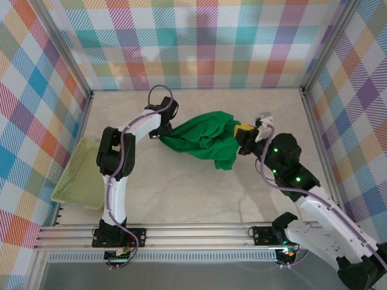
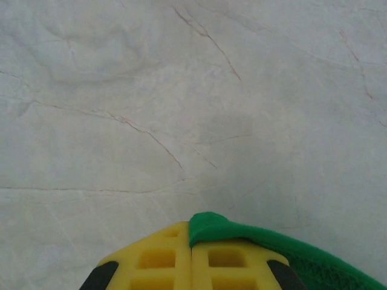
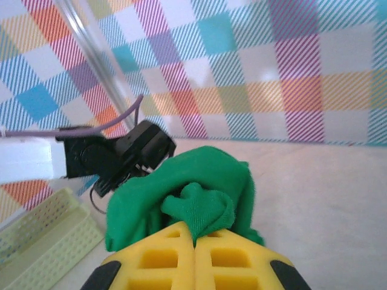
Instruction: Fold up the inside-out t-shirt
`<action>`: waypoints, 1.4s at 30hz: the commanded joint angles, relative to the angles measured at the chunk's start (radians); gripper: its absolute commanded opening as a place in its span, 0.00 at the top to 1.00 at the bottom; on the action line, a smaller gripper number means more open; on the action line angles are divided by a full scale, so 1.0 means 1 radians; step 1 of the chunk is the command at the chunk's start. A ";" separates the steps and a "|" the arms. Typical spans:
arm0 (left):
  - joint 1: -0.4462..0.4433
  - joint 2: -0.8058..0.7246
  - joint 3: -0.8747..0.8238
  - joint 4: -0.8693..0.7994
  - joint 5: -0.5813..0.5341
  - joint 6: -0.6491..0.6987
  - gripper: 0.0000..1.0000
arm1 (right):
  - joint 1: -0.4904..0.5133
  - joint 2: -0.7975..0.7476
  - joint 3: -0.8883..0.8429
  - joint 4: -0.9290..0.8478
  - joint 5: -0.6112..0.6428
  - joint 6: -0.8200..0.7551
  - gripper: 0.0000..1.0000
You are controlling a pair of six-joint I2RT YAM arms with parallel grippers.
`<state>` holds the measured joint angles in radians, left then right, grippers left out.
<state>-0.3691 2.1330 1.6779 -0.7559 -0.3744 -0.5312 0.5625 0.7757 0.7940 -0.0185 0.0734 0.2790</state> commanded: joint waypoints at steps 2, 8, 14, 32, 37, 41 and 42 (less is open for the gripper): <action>-0.006 -0.035 -0.009 0.051 0.029 0.037 0.91 | -0.017 0.026 0.037 -0.028 0.015 -0.007 1.00; -0.113 -0.248 -0.139 0.224 0.216 0.135 0.40 | -0.021 0.248 0.051 0.055 -0.108 -0.002 1.00; -0.214 -0.493 -0.345 0.458 0.402 0.206 0.20 | -0.023 0.326 0.045 0.100 -0.247 -0.015 1.00; -0.324 -0.412 -0.339 0.521 0.478 0.265 0.74 | -0.022 0.243 0.002 0.083 -0.223 -0.033 1.00; -0.292 -0.485 -0.346 0.513 0.397 0.225 1.00 | -0.045 0.250 0.042 -0.058 -0.012 -0.043 1.00; -0.133 -0.620 -0.418 0.586 0.474 0.083 1.00 | -0.153 0.233 0.073 -0.109 0.012 0.002 1.00; -0.093 -0.668 -0.438 0.630 0.530 0.040 1.00 | -0.170 0.229 0.088 -0.106 -0.022 0.008 1.00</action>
<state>-0.5739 1.6119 1.2724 -0.2173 0.0971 -0.3630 0.4408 1.0370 0.8143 -0.1005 0.0200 0.2676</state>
